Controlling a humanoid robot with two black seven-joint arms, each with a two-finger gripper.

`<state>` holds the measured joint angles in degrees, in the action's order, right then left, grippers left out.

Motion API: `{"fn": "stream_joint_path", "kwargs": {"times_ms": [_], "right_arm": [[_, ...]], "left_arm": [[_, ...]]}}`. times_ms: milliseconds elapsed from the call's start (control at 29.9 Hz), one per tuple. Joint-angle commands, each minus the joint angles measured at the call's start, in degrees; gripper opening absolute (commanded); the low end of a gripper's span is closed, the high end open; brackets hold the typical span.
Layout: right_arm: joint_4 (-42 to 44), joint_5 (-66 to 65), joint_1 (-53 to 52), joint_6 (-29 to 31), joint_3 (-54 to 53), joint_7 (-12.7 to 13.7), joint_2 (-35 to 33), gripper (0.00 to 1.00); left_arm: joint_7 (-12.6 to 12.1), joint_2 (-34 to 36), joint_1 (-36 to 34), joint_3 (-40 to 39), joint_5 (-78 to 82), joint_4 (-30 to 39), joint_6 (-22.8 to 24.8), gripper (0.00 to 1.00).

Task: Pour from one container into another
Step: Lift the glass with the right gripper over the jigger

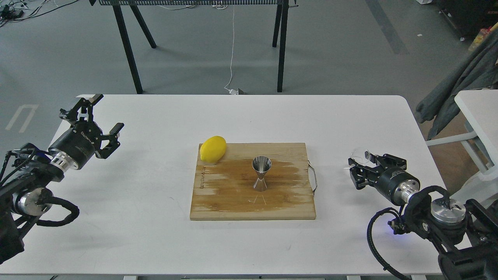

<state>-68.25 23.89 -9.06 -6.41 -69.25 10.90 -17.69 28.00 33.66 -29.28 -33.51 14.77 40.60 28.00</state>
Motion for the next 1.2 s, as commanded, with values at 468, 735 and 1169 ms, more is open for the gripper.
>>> {"fn": "stream_joint_path", "kwargs": {"times_ms": [468,735,1169], "right_arm": [[-11.12,-22.64,-1.05,23.44,0.08,0.79,4.15,0.41],[-10.94,-31.09,-5.61,25.21,8.07,0.53,4.59,0.41],[-9.71,-43.92,-9.4,24.69,12.21,0.09,4.77,0.4]], "left_arm": [[0.0,-0.79,0.45,0.02,0.0,0.0,0.0,0.99],[0.0,-0.88,0.54,0.02,0.0,0.0,0.0,0.99],[0.0,-0.88,0.62,0.02,0.0,-0.09,0.0,0.99]]}}
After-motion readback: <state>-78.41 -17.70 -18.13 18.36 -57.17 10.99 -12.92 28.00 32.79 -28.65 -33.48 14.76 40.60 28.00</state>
